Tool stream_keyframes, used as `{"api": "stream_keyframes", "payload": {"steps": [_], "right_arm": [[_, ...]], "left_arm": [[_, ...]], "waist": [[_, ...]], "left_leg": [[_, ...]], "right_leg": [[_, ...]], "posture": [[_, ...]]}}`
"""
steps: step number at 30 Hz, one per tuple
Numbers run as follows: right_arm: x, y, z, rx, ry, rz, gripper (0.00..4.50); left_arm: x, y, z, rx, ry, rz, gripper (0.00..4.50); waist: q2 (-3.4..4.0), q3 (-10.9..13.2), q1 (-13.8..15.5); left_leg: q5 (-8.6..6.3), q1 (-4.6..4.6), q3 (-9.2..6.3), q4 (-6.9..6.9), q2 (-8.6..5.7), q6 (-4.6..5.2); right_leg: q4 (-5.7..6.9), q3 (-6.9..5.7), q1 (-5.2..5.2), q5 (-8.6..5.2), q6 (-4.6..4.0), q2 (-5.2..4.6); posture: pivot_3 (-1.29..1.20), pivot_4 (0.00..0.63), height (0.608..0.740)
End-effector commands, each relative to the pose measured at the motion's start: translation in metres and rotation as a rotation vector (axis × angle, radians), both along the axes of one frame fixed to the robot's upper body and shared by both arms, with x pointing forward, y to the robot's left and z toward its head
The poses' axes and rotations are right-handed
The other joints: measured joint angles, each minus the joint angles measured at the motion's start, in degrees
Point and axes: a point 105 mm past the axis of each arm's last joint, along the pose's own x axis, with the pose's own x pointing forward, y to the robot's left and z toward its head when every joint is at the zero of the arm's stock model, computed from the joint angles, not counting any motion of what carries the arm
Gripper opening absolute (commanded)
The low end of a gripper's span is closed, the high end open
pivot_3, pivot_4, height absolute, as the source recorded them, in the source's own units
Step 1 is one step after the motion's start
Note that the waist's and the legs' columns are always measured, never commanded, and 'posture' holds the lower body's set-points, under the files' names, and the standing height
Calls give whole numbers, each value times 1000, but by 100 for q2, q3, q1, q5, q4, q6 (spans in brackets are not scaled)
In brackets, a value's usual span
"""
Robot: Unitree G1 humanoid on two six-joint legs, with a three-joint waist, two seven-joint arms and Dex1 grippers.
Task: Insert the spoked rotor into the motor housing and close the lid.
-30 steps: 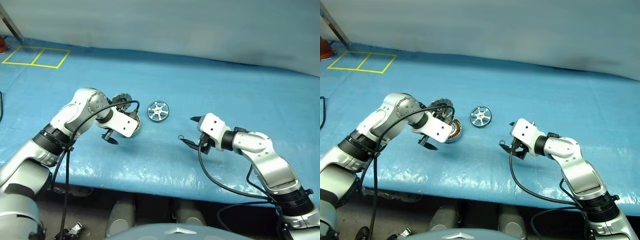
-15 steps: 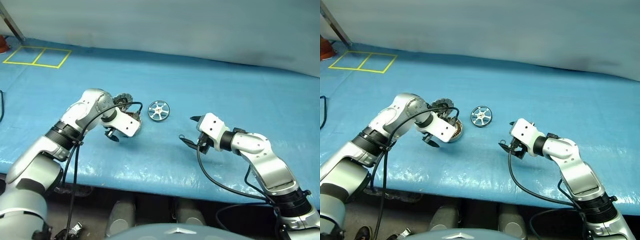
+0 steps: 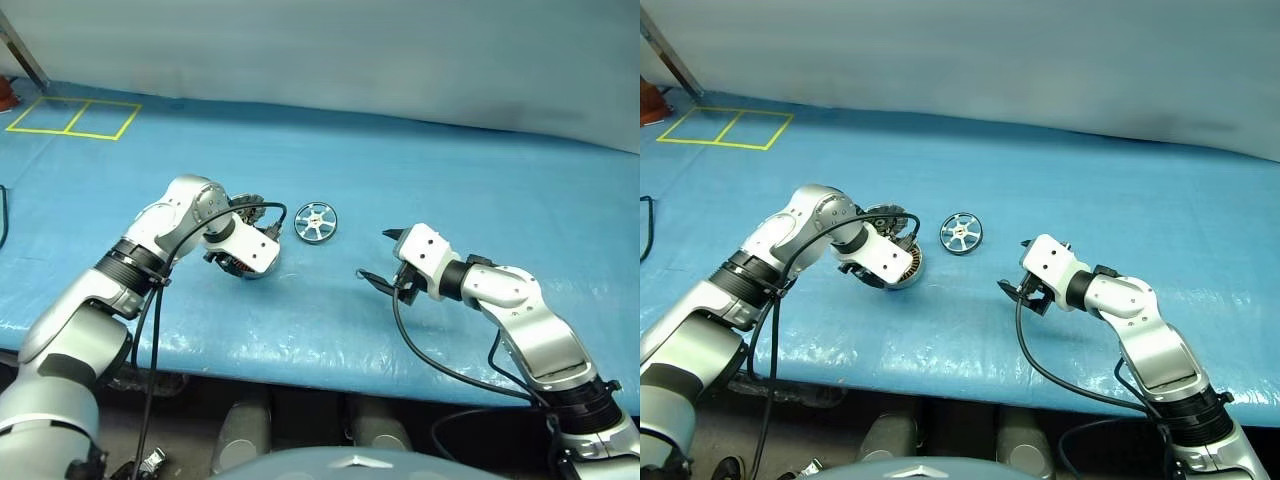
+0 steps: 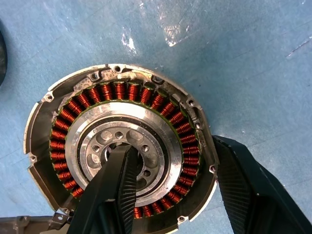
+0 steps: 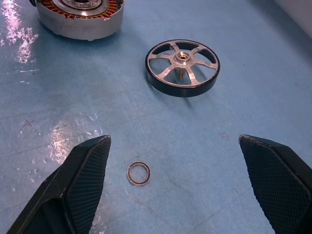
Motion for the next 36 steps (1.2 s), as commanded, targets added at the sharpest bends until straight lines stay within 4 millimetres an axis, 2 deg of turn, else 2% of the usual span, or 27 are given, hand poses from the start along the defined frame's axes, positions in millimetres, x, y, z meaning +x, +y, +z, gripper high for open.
{"api": "stream_keyframes", "payload": {"steps": [1,11,16,22,24,26,27,31,36], "right_arm": [[0,1,16,17,-66,-3,4500],[-4,-15,12,34,-59,-84,4500],[-12,-23,9,58,-69,-155,4500],[-18,-28,8,68,-81,-205,4500],[-20,-30,7,75,-83,-223,4500],[-20,-31,7,76,-86,-233,4500],[-20,-32,7,77,-87,-237,4500],[-19,-30,6,90,-84,-236,4500],[-14,-26,4,154,-50,-219,4500]], "left_arm": [[-2,-4,-10,3,20,-31,2071],[-14,-51,15,-69,5,-294,2071],[-20,-70,14,-49,41,-419,2071],[-19,-82,7,-27,68,-513,2071],[-20,-80,5,4,89,-542,2071],[-19,-77,5,18,94,-556,2795],[-19,-76,6,14,97,-558,2986],[-17,-82,16,-109,66,-533,4268],[-25,-82,40,-247,63,-499,4268]], "waist": [[6,-3,5],[5,-2,121],[3,-1,105],[1,0,70],[1,0,76],[1,-1,72],[1,0,69],[1,0,70],[0,0,54]], "left_leg": [[0,2,0,1,-1,0],[-1,-13,-1,11,-11,3],[-2,-18,-4,11,-9,5],[-1,-21,-4,19,-10,7],[-2,-21,-4,19,-10,8],[-2,-22,-4,19,-10,8],[-2,-22,-4,19,-10,9],[-2,-21,-4,19,-10,10],[-2,-22,-4,22,-10,10]], "right_leg": [[0,0,2,0,0,0],[-8,1,1,2,3,-7],[-7,-1,-2,17,29,-5],[-6,0,-5,18,30,-5],[-6,0,-5,18,30,-5],[-6,0,-5,18,29,-5],[-7,1,-5,18,29,-5],[-5,1,-4,17,29,-5],[-6,2,-4,18,29,-6]], "posture": [[0,150,740],[0,150,740],[0,150,740],[0,150,740],[0,150,740],[0,150,740],[0,150,740],[0,150,740],[0,150,740]]}}
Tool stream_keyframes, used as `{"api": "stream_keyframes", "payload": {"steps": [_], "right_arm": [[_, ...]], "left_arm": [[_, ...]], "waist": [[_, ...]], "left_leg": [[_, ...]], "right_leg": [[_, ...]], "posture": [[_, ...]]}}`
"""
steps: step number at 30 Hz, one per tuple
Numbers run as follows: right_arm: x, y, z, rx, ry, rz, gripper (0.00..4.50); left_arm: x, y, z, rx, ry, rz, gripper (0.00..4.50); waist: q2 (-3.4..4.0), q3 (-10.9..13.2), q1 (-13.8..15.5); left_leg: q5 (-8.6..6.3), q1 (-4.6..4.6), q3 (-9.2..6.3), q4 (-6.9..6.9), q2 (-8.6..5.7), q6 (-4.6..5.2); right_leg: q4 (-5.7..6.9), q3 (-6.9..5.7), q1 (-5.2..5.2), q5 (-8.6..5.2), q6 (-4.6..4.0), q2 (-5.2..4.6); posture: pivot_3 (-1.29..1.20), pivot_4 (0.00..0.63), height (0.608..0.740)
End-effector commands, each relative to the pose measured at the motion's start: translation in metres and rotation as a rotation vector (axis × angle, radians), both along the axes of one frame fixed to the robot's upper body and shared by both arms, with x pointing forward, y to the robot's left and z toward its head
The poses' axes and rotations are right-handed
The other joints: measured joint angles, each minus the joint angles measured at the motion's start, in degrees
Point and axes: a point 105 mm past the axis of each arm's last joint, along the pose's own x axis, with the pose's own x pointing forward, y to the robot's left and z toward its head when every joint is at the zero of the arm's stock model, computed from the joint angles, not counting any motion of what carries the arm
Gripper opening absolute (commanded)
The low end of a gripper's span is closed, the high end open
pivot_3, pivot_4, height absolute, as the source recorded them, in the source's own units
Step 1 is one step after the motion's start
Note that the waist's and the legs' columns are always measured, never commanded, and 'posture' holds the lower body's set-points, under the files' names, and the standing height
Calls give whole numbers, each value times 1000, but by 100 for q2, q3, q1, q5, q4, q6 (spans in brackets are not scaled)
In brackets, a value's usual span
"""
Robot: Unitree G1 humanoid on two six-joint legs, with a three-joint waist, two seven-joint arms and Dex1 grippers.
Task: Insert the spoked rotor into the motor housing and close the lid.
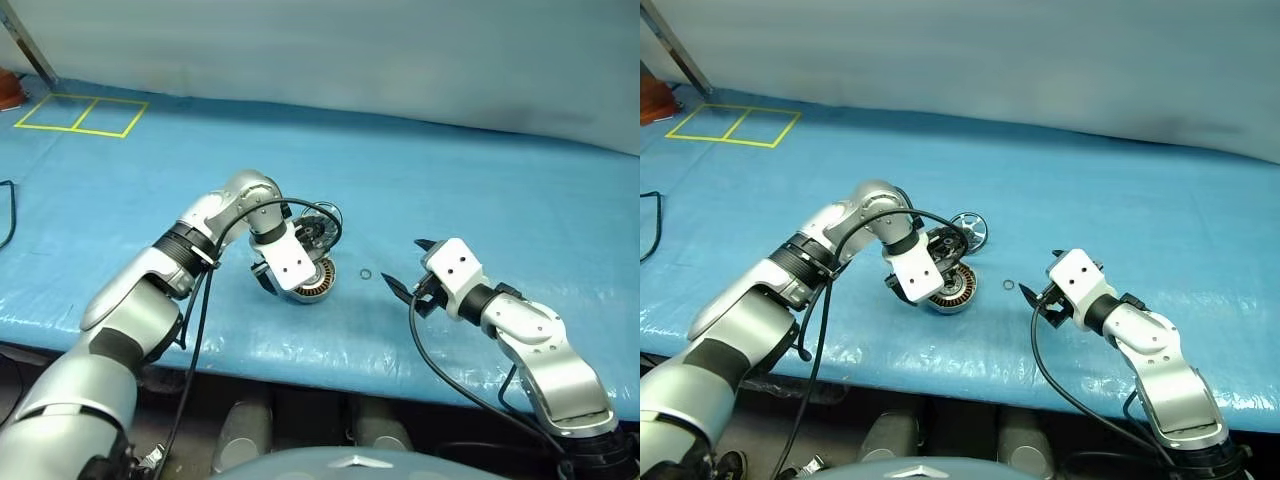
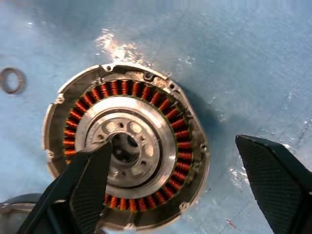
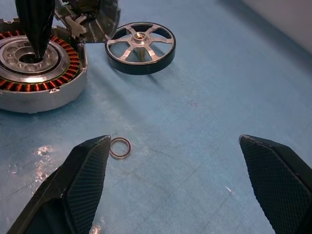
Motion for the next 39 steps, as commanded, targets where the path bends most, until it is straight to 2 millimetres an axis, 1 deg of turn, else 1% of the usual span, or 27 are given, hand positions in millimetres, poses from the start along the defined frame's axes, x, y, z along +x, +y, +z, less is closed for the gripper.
{"api": "stream_keyframes", "payload": {"steps": [1,4,5,7,9,11,12,13,15,19,22,24,26,29,31,33,36,39], "right_arm": [[4,3,9,66,-22,21,4500],[9,5,5,97,2,34,4500],[10,7,2,110,16,40,4500],[14,10,-4,140,43,50,4500],[18,14,-10,162,67,50,4500],[22,18,-15,195,87,51,4500],[24,20,-18,208,99,49,4500],[26,21,-22,208,110,44,4500],[29,23,-29,206,127,34,4500],[32,23,-38,196,154,19,4500],[32,20,-44,165,172,6,4500],[30,19,-46,164,181,6,4500],[28,18,-50,159,200,2,4500],[28,19,-54,155,212,-2,4500],[27,23,-56,154,218,4,4500],[26,27,-57,160,224,17,4500],[27,29,-58,169,229,12,4500],[28,28,-62,170,242,2,4500]], "left_arm": [[-5,0,26,-106,-4,18,4268],[-18,8,34,-153,54,60,4268],[-23,14,35,-161,77,78,4268],[-34,27,33,-157,119,108,4268],[-49,35,31,-162,187,138,4268],[-62,39,31,-205,277,187,4268],[-68,39,31,-249,317,217,4268],[-72,39,30,-300,352,257,4268],[-73,38,25,-424,395,358,4268],[-72,37,15,-604,436,512,4268],[-70,41,2,-730,456,634,4268],[-73,41,-3,-830,490,674,4268],[-74,42,-15,-920,506,754,4268],[-77,44,-25,-961,506,807,4268],[-72,47,-28,-1048,512,892,4268],[-67,52,-30,-1111,478,959,4268],[-60,58,-31,-1173,447,1029,4268],[-55,63,-33,-1189,403,1071,4268]], "waist": [[0,0,-12],[2,-1,-59],[3,-1,-73],[3,0,-83],[4,0,-86],[7,0,-85],[7,0,-81],[7,0,-78],[7,0,-69],[7,0,-44],[8,0,-48],[9,0,-54],[8,0,-51],[8,0,-44],[11,-2,-31],[10,-2,-20],[10,-2,-7],[11,-3,-4]], "left_leg": [[0,0,0,0,0,0],[0,6,-1,-7,4,0],[0,8,-1,-8,4,0],[0,9,-1,-9,6,0],[0,13,0,-10,9,0],[0,15,-1,-9,11,0],[0,15,0,-9,10,0],[0,17,0,-9,10,0],[0,19,1,-7,10,0],[1,24,0,-4,9,0],[1,39,9,-6,10,0],[0,52,12,-14,10,0],[0,62,18,-18,12,0],[0,72,23,-20,14,0],[0,72,23,-18,15,0],[0,75,30,-16,14,-1],[0,74,35,-15,13,-1],[0,74,36,-16,13,-1]], "right_leg": [[0,0,0,0,0,0],[4,0,1,1,0,2],[5,0,0,0,0,2],[7,0,1,0,-2,3],[9,1,0,-1,-3,6],[13,1,1,-8,-16,8],[13,2,3,-18,-35,7],[13,3,3,-19,-35,7],[13,4,6,-19,-35,7],[18,3,9,-18,-35,7],[17,13,17,-18,-36,6],[16,16,26,-19,-37,6],[16,21,30,-19,-38,6],[16,24,37,-21,-42,5],[16,24,36,-18,-46,6],[16,26,37,-18,-46,2],[15,27,35,-17,-46,-2],[14,27,35,-16,-46,-2]], "posture": [[0,150,740],[0,150,740],[0,150,740],[0,150,740],[0,150,740],[0,150,740],[0,150,740],[0,150,740],[0,150,740],[0,150,740],[0,150,740],[0,150,740],[0,150,740],[0,150,740],[0,150,740],[0,150,740],[0,150,740],[0,150,740]]}}
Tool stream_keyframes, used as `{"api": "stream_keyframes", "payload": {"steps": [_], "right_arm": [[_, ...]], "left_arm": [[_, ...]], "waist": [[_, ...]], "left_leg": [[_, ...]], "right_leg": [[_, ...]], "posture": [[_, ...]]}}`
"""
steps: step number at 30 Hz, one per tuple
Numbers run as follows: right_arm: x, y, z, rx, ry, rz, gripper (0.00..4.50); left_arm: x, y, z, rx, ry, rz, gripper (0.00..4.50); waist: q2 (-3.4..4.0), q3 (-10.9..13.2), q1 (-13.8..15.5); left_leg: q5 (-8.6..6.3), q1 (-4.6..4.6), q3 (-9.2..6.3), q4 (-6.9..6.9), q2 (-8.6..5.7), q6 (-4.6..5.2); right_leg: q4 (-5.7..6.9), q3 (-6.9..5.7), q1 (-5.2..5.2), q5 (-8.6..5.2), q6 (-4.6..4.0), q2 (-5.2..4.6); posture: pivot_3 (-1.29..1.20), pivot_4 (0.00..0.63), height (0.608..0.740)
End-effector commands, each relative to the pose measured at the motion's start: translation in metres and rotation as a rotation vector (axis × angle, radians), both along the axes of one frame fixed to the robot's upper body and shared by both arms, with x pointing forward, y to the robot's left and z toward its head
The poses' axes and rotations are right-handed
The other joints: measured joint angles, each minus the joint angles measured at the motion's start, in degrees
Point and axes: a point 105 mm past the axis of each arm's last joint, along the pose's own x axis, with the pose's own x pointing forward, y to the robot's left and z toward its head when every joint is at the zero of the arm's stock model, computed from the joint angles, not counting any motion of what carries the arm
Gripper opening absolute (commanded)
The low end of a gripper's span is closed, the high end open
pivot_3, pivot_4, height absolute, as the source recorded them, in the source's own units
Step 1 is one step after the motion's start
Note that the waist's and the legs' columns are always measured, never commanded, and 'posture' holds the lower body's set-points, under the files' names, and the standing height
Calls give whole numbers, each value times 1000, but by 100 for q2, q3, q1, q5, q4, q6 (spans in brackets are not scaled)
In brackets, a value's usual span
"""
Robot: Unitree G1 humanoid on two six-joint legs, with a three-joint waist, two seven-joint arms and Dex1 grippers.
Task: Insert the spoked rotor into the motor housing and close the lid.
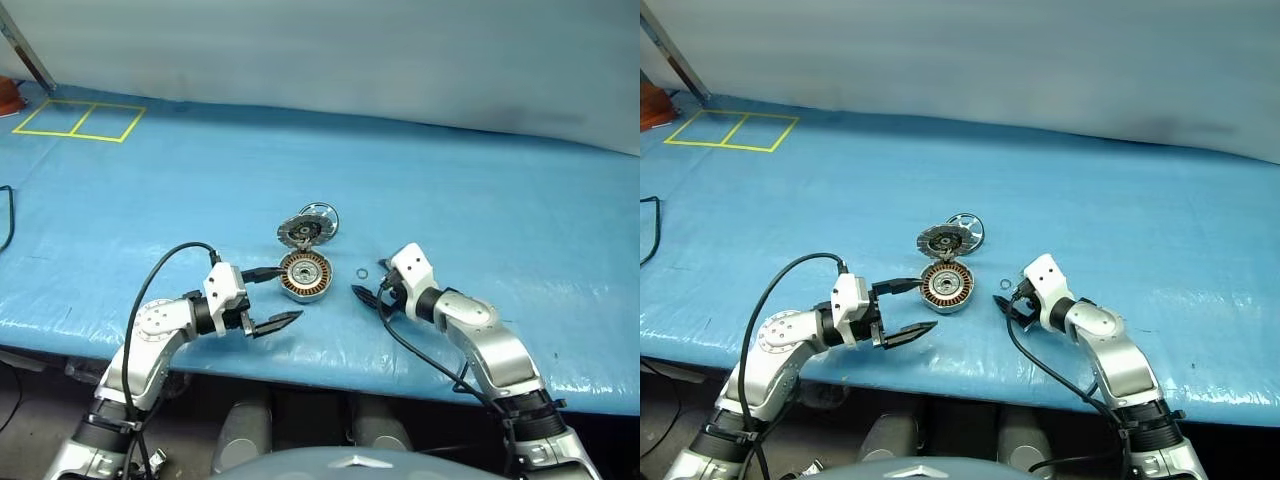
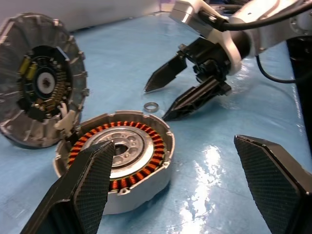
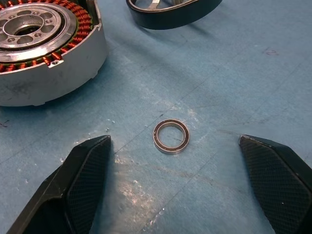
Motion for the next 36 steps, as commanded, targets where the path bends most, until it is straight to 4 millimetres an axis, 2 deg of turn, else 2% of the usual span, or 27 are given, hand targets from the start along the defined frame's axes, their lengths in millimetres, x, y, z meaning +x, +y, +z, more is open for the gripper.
{"api": "stream_keyframes", "payload": {"steps": [1,3,11,13,16,19,25,28,36], "right_arm": [[5,-2,3,6,-12,-16,4313],[5,-2,1,4,-3,-18,3850],[4,-7,-5,-6,20,-43,1209],[3,-8,-5,-8,20,-46,769],[2,-7,-2,-11,8,-36,769],[0,1,11,24,-29,-3,769],[-14,40,46,123,-88,194,769],[-17,53,49,131,-89,245,769],[-9,80,44,117,-78,312,769]], "left_arm": [[7,9,7,2,-64,78,4283],[9,11,7,-1,-71,96,4289],[10,26,7,-9,-60,161,4289],[10,27,6,-17,-56,171,4289],[8,27,4,-17,-41,169,4289],[6,28,1,-23,-20,177,4289],[4,34,-6,-5,11,203,4289],[4,34,-6,-9,8,208,4289],[4,31,-5,-16,-1,213,4289]], "waist": [[1,-1,-3],[0,-1,-2],[0,-1,-2],[-1,-1,0],[-1,-2,1],[-1,-1,2],[0,0,-9],[-1,0,-6],[-2,0,-3]], "left_leg": [[0,1,2,-1,0,0],[0,1,2,-1,0,0],[-1,1,3,-4,0,-1],[-1,1,3,-4,0,-1],[-1,1,6,-3,0,-2],[-2,0,6,-7,-1,-2],[-2,-5,9,-18,1,-2],[-2,-5,9,-20,2,-2],[-3,-10,12,-28,-2,-4]], "right_leg": [[0,1,0,0,0,0],[0,1,0,0,0,0],[-5,1,0,0,-1,-1],[-6,1,0,0,0,-2],[-8,1,0,0,0,-5],[-11,0,-2,0,0,-8],[-12,0,-14,-1,-1,-7],[-13,-1,-15,-1,-2,-8],[-22,-1,-23,-1,-2,-13]], "posture": [[0,150,740],[0,150,740],[0,150,740],[0,150,740],[0,150,740],[0,150,740],[0,150,740],[0,150,740],[0,150,740]]}}
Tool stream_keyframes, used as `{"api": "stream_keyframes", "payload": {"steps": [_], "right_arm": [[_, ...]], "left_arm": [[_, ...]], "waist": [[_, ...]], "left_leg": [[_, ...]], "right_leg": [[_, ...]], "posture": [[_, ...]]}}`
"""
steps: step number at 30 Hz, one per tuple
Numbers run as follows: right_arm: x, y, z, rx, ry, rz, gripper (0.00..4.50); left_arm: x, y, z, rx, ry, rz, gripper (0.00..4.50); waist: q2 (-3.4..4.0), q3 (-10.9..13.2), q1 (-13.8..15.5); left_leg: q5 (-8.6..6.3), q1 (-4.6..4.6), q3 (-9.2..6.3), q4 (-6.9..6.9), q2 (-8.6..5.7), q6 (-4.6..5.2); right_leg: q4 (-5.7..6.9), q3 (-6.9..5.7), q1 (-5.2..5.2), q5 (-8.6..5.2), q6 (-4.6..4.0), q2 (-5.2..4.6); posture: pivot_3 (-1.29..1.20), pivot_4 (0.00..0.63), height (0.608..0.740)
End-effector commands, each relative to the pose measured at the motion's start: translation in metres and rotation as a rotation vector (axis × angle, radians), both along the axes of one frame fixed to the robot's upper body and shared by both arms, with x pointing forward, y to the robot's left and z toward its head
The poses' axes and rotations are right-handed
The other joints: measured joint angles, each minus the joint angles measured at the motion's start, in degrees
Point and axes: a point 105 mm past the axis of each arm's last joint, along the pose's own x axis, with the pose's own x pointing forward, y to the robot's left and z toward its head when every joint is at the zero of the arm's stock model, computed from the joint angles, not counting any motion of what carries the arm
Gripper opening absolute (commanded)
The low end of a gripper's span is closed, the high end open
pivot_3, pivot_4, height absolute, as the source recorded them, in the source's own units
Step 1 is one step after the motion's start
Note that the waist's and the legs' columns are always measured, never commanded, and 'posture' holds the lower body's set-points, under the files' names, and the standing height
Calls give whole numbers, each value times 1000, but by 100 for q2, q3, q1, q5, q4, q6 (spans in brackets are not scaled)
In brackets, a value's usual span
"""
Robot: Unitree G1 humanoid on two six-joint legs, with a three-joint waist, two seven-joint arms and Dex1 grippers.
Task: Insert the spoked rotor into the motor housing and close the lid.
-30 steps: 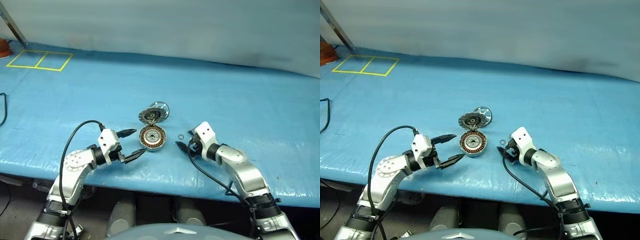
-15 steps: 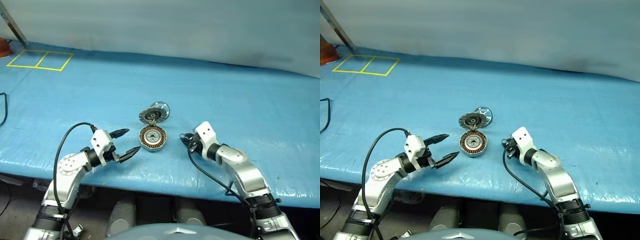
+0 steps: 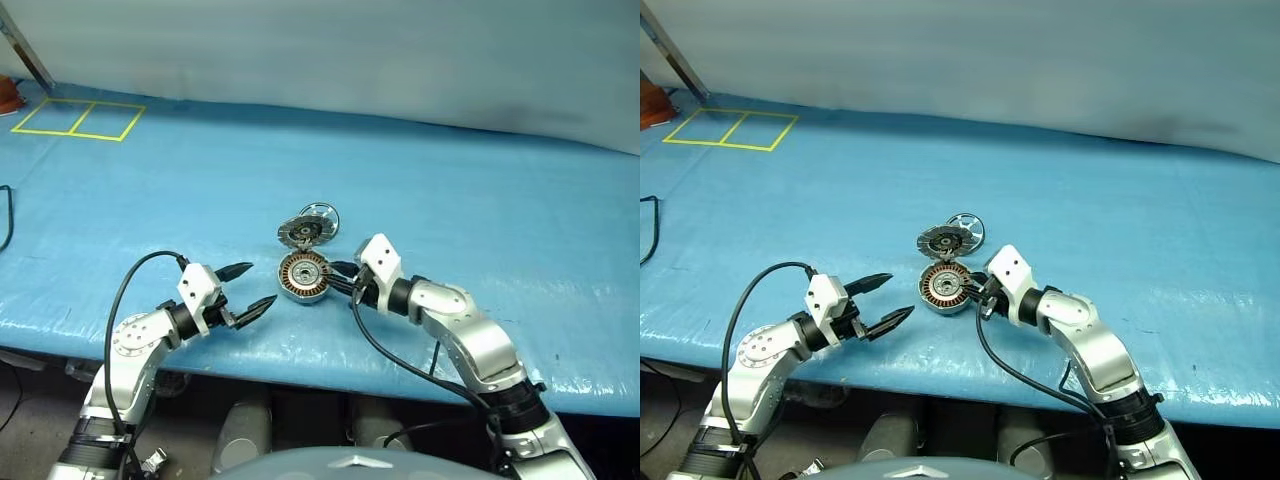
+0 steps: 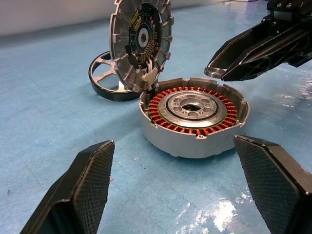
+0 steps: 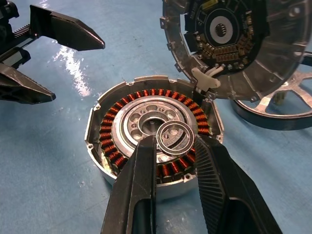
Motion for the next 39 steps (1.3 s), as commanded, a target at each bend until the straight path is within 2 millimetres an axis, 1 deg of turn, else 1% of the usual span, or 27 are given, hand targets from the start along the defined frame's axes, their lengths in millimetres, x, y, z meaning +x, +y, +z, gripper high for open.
{"api": "stream_keyframes", "payload": {"steps": [1,4,9,14,23,32,39], "right_arm": [[4,13,6,18,-28,29,769],[5,19,3,9,-20,43,769],[4,24,2,12,-18,60,769],[6,24,-1,6,-10,52,769],[11,26,-2,7,-15,47,769],[8,26,-5,-8,-9,72,769],[6,27,0,-4,-37,82,769]], "left_arm": [[1,-2,7,-15,-32,3,4289],[0,-2,7,-13,-36,8,4289],[0,-1,7,-7,-39,20,4289],[0,-1,7,-2,-40,24,4289],[0,-1,5,8,-42,29,4289],[0,3,4,18,-47,45,4289],[1,4,3,25,-49,50,4289]], "waist": [[0,0,0],[0,0,-2],[0,0,-2],[0,0,-4],[0,0,-6],[0,0,-6],[0,0,-5]], "left_leg": [[0,1,0,-3,0,0],[0,1,0,-8,1,0],[0,1,0,-13,0,0],[0,1,1,-13,1,0],[0,1,1,-15,1,-1],[-1,1,1,-16,1,-1],[-1,1,1,-17,1,-2]], "right_leg": [[0,0,0,0,-1,0],[0,-1,-3,-2,-3,1],[-2,-1,-4,-2,-4,1],[-2,-1,-4,-3,-4,1],[-2,-1,-6,-3,-5,1],[-3,-2,-7,-4,-6,1],[-3,-2,-8,-5,-7,0]], "posture": [[0,150,740],[0,150,740],[0,150,740],[0,150,740],[0,150,740],[0,150,740],[0,150,740]]}}
